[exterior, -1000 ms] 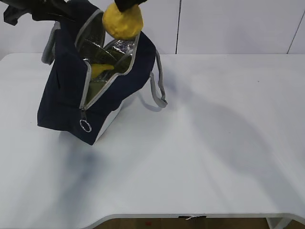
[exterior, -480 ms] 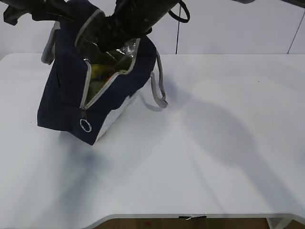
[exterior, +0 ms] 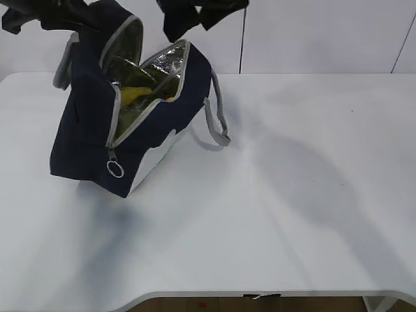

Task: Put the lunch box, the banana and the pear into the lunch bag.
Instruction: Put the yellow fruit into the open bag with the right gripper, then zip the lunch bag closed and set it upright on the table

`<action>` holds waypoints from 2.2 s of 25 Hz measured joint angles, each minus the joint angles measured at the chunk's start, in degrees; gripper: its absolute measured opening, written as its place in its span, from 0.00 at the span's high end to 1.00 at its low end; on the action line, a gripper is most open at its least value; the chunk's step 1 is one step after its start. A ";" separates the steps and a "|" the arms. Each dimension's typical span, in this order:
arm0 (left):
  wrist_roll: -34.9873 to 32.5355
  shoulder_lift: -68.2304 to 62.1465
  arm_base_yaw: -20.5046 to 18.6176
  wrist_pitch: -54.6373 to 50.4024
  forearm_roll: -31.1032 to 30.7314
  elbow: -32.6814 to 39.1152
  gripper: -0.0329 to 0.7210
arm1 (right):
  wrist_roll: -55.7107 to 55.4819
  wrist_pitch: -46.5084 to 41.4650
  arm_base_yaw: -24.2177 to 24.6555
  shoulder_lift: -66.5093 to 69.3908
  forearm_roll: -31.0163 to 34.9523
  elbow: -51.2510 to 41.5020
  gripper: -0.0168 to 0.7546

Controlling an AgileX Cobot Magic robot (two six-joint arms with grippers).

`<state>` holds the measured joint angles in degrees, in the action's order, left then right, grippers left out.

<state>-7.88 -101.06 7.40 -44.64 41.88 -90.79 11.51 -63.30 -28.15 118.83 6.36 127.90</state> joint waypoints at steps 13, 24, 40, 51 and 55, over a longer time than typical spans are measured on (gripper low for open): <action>0.00 0.00 0.00 0.10 -6.84 0.00 0.96 | -5.24 -8.25 8.94 -0.48 15.65 -2.91 0.31; 0.00 0.00 0.00 0.10 -6.84 0.00 0.96 | -5.01 -5.37 12.43 6.56 29.79 -3.72 0.34; 0.00 0.00 0.00 0.10 -6.56 0.00 0.96 | -2.55 -0.71 12.43 12.77 35.02 -3.83 0.95; -0.10 0.44 4.92 -0.34 -3.68 0.00 0.96 | -1.62 -8.20 12.43 11.99 28.68 5.19 0.97; -0.10 0.67 8.15 -0.06 -3.57 0.00 0.96 | -2.02 -8.70 12.43 7.33 21.89 3.40 0.97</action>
<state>-7.98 -100.39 15.56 -44.70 38.31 -90.79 9.49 -72.00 -15.72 126.16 28.25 131.30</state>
